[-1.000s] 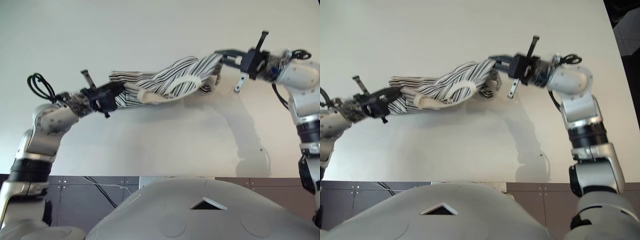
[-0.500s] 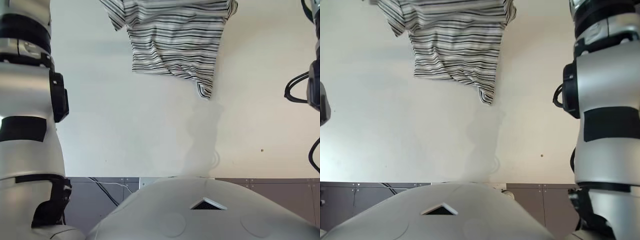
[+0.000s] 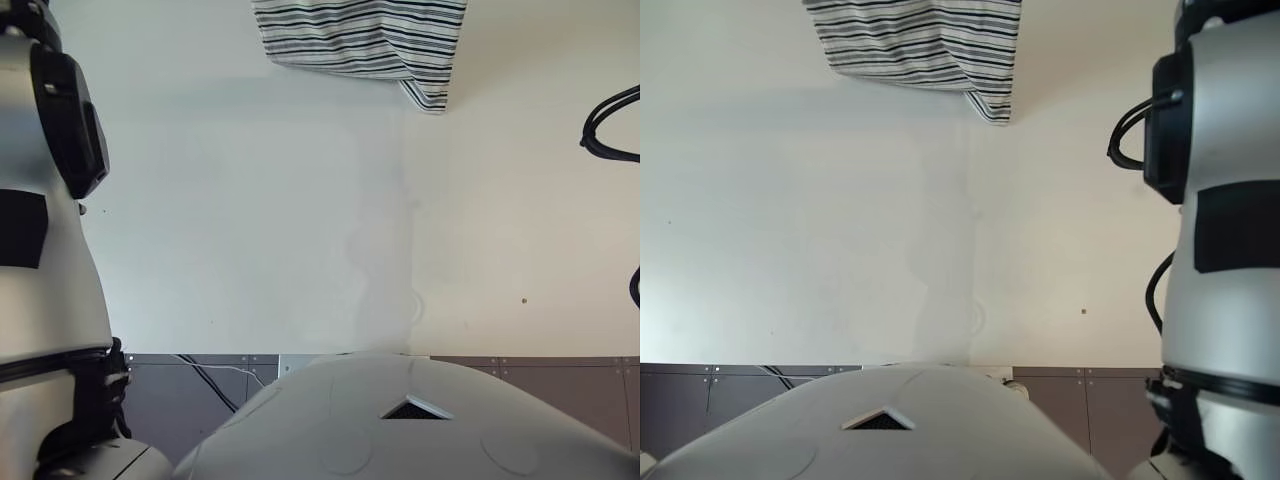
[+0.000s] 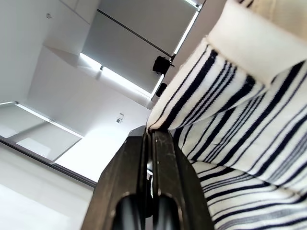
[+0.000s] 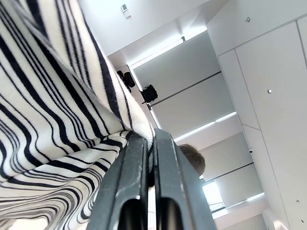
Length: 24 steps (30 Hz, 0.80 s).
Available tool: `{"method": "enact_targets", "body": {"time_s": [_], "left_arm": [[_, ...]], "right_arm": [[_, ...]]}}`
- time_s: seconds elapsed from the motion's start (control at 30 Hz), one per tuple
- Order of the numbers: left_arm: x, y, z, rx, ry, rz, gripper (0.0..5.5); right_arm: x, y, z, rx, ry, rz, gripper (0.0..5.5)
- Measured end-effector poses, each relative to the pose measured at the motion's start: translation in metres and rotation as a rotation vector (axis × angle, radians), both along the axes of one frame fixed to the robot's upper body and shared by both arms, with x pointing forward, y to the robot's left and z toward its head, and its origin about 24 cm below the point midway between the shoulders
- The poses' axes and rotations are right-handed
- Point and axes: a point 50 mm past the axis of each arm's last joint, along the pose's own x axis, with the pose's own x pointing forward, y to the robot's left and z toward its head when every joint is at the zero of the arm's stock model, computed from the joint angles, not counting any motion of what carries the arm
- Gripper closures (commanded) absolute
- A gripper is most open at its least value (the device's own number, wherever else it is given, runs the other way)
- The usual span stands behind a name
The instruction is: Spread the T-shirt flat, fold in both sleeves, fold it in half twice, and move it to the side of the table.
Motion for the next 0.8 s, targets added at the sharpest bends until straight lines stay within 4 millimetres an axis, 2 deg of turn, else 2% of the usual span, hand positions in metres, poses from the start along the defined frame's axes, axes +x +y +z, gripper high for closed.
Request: {"method": "enact_targets", "body": {"time_s": [0.17, 0.23, 0.3, 0.4, 0.47, 0.6, 0.7, 0.8], "left_arm": [[-0.004, -0.004, 0.01, 0.016, -0.037, -0.074, 5.4], [-0.01, -0.009, 0.013, 0.039, -0.046, -0.203, 5.4], [-0.016, -0.01, 0.003, 0.056, -0.03, -0.314, 5.4], [-0.034, 0.001, -0.057, 0.053, 0.089, -0.51, 5.4], [-0.051, 0.007, -0.096, 0.007, 0.157, -0.569, 5.4], [-0.097, 0.017, -0.151, -0.139, 0.258, -0.615, 5.4], [-0.132, 0.02, -0.174, -0.248, 0.333, -0.635, 5.4], [-0.167, 0.015, -0.174, -0.347, 0.399, -0.683, 5.4]], "right_arm": [[-0.005, -0.012, 0.01, 0.046, -0.017, 0.047, 5.39], [-0.01, -0.012, 0.015, 0.076, 0.005, 0.178, 5.39], [-0.016, -0.013, 0.011, 0.078, 0.039, 0.306, 5.39], [-0.033, -0.024, -0.036, 0.053, 0.209, 0.551, 5.39], [-0.047, -0.04, -0.072, 0.075, 0.327, 0.601, 5.39], [-0.083, -0.072, -0.123, 0.129, 0.529, 0.616, 5.39], [-0.111, -0.091, -0.144, 0.176, 0.654, 0.602, 5.39], [-0.142, -0.101, -0.148, 0.205, 0.768, 0.617, 5.39]]}}
